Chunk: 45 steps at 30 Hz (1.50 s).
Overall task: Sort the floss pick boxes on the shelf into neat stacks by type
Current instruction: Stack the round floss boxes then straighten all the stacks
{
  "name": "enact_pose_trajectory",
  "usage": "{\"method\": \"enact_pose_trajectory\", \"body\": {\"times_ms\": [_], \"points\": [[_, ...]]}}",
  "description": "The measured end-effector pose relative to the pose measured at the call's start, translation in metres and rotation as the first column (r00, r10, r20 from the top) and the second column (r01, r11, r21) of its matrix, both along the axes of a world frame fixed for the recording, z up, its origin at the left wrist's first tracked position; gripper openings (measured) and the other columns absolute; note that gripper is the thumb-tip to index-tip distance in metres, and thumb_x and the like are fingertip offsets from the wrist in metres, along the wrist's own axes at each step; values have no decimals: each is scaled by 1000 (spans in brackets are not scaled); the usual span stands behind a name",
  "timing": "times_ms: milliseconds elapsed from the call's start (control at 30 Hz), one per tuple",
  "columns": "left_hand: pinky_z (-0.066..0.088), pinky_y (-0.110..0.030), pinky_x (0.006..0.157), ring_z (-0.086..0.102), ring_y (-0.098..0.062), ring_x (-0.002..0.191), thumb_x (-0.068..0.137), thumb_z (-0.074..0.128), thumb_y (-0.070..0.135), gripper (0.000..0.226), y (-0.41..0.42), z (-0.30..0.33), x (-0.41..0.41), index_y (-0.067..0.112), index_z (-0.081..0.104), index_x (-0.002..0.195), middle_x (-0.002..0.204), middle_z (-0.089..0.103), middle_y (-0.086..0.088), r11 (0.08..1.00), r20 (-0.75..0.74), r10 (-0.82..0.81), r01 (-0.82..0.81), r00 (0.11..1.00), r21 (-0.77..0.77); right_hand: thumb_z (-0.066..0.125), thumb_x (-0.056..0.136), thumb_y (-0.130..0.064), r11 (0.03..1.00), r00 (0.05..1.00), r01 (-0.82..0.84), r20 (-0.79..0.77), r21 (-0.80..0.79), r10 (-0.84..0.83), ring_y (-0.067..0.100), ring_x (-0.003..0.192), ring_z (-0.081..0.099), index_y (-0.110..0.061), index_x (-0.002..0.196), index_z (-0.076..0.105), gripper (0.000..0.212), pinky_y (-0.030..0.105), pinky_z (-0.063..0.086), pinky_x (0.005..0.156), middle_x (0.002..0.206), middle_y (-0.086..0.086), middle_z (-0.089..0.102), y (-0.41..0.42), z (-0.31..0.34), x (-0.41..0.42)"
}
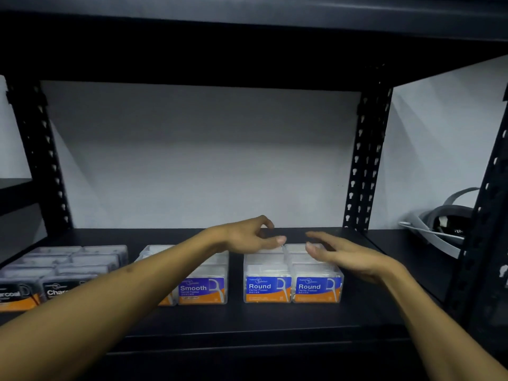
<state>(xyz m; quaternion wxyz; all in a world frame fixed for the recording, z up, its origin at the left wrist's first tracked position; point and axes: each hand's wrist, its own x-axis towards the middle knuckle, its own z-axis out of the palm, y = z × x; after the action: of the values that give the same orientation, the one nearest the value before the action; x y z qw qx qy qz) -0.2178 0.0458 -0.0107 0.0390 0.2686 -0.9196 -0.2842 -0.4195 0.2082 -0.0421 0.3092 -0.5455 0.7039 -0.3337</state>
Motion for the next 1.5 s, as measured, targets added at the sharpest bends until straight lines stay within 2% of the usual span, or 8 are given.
{"method": "enact_pose_trajectory", "body": {"times_ms": [133,233,333,433,567,833,1167,1500], "points": [[33,-48,117,34,-25,145,74,61,78,109,27,2,3,32,8,157,164,25,0,981,140,-119,138,983,-139,85,35,-75,1000,996,-25,89,-4,25,12,115,62,-37,157,12,147,27,48,100,154,0,36,15,-7,-4],[10,-55,122,13,-26,152,67,60,85,121,36,-7,4,35,-4,157,167,11,1,918,250,-106,192,962,-348,92,38,-65,999,987,10,160,-43,-3,17,128,55,-37,158,2,153,36,42,112,162,-2,27,20,-17,-6],[-2,-59,121,5,-27,153,62,61,87,127,34,-20,3,36,-7,157,167,10,0,915,274,-85,184,958,-359,98,43,-49,997,975,12,222,-76,5,13,128,55,-35,159,2,150,35,45,110,160,-5,32,22,-26,-4],[10,-53,122,22,-30,147,60,65,85,129,35,-30,3,31,0,157,159,25,-5,898,264,-68,174,962,-405,99,50,-29,994,972,18,235,-104,7,-1,117,59,-31,159,6,143,18,49,96,145,-14,46,21,-35,4],[27,-44,117,32,-30,135,63,68,82,125,39,-36,1,27,6,156,147,31,-8,873,241,-42,153,970,-462,99,52,-30,991,981,61,192,-120,-37,4,117,62,-33,158,13,137,24,49,102,133,-18,54,19,-39,9],[29,-42,115,36,-29,130,64,68,80,124,40,-38,-1,19,11,155,142,35,-9,846,233,-43,159,971,-509,99,48,-37,984,992,93,101,-154,-78,6,114,62,-31,147,31,120,31,50,103,131,-11,56,17,-40,8],[28,-43,116,34,-29,133,67,66,80,123,44,-37,0,18,9,156,147,32,-9,840,258,-47,178,965,-512,99,52,-33,979,992,93,96,-180,-76,3,111,61,-33,141,34,110,20,50,93,127,-11,57,16,-43,6],[28,-42,114,36,-29,131,67,69,77,120,51,-35,3,19,12,155,145,35,-9,849,239,-39,158,970,-504,97,51,-41,972,991,123,71,-202,-111,3,116,58,-33,154,27,125,23,46,99,133,-14,54,22,-44,10]]}}
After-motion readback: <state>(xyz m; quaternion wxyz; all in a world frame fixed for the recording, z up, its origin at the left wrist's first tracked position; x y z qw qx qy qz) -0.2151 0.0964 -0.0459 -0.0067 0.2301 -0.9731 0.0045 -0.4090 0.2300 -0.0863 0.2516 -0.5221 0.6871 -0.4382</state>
